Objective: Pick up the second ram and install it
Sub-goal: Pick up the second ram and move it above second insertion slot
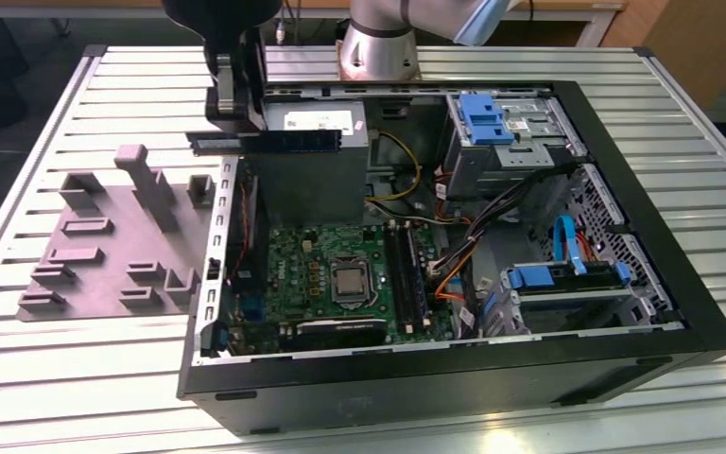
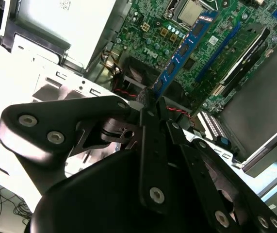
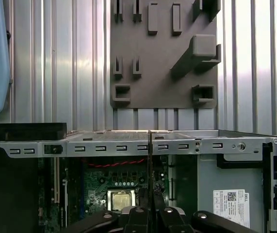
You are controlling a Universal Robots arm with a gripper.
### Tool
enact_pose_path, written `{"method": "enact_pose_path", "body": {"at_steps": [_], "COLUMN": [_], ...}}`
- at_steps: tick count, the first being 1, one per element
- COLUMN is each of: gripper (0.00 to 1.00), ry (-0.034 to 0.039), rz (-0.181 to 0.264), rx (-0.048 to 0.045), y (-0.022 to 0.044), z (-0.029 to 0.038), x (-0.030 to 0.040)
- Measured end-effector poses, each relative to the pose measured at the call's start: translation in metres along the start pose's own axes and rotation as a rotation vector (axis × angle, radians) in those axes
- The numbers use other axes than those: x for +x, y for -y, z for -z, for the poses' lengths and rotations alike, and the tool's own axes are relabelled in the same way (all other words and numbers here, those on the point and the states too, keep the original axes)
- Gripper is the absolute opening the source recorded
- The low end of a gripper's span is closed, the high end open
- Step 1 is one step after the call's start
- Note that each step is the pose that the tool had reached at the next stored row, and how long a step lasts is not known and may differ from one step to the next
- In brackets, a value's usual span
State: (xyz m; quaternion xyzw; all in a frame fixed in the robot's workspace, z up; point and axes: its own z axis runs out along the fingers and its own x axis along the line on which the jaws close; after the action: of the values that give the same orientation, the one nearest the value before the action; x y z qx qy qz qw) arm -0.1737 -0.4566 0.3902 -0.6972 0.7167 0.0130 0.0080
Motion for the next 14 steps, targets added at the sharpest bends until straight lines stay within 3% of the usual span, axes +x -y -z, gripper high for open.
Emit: {"method": "enact_pose_path", "body": {"at_steps": [14], "gripper": [0.14], "ry": [0.0000], "rz": [0.000], "rx": [0.0000], "y": [0.0137], "z": [0.0001], "x": [-0.0004]}}
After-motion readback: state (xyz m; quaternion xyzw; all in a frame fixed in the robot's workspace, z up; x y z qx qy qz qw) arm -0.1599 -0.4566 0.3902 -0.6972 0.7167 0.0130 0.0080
